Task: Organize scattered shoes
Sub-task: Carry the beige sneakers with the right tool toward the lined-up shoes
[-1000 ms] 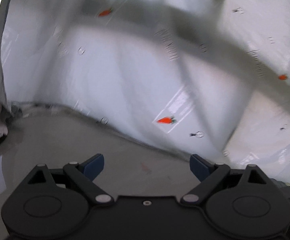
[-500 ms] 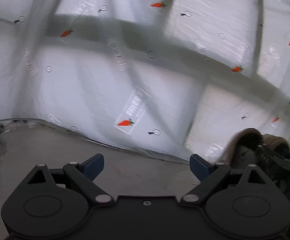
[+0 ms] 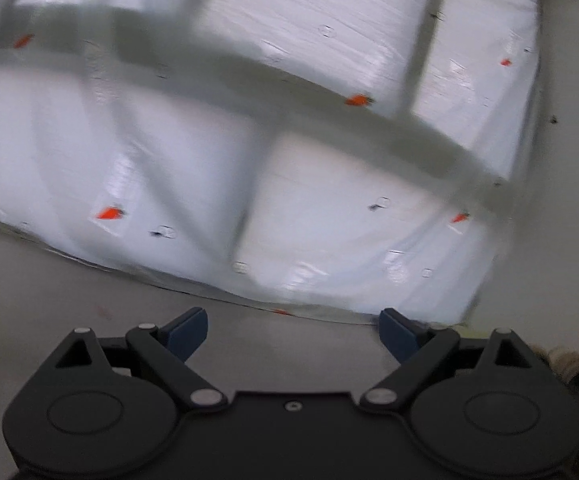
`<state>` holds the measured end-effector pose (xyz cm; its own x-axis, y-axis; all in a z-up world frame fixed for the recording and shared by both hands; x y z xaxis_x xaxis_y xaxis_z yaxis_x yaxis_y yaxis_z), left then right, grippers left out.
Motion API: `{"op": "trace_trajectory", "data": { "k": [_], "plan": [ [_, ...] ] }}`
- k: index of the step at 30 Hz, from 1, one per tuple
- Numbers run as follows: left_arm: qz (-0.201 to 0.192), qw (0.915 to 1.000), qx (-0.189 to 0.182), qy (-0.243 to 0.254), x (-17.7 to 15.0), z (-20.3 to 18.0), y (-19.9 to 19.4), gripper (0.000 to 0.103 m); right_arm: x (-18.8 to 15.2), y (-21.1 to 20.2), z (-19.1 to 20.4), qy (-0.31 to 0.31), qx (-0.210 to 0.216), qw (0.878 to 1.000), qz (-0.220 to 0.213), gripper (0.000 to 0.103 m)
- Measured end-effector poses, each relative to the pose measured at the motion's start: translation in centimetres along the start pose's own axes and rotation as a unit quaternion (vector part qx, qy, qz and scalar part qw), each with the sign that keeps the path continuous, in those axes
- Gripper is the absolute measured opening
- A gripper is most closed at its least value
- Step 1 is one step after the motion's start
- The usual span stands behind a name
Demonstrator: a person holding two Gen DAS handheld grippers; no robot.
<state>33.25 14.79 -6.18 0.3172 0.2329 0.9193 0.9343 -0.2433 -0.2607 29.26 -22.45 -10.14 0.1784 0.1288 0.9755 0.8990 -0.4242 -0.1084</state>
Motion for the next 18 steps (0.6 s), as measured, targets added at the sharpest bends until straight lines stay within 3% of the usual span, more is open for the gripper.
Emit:
{"op": "trace_trajectory", "data": {
  "k": [7,13,18],
  "plan": [
    [0.012,0.9997,-0.02,-0.003,-4.0,-11.5,3.6,0.093,-2.6,5.1,-9.1,-0.001,0.003,0.999,0.032,0.061],
    [0.037,0.9983,-0.018,-0.042,-7.0,-18.7,7.9,0.093,-5.1,10.1,-16.9,0.005,0.01,0.998,0.066,0.06],
    [0.042,0.9988,-0.009,-0.025,-8.2,-22.5,10.6,0.093,-6.8,15.6,-18.7,0.007,0.03,0.995,0.099,0.06]
  ]
}}
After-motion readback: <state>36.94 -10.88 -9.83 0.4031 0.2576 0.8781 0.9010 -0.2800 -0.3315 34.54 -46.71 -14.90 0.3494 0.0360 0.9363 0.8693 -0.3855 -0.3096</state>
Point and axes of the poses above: each gripper's, at about its wrist camera, not at the fingertips, and y roughly the way its jaws point, z to its left, x to its top, the point moved 9 cm from there along y, roughly the way its jaws point, and after that the axes turned 2 degrees about x, right-handed, at the moved point
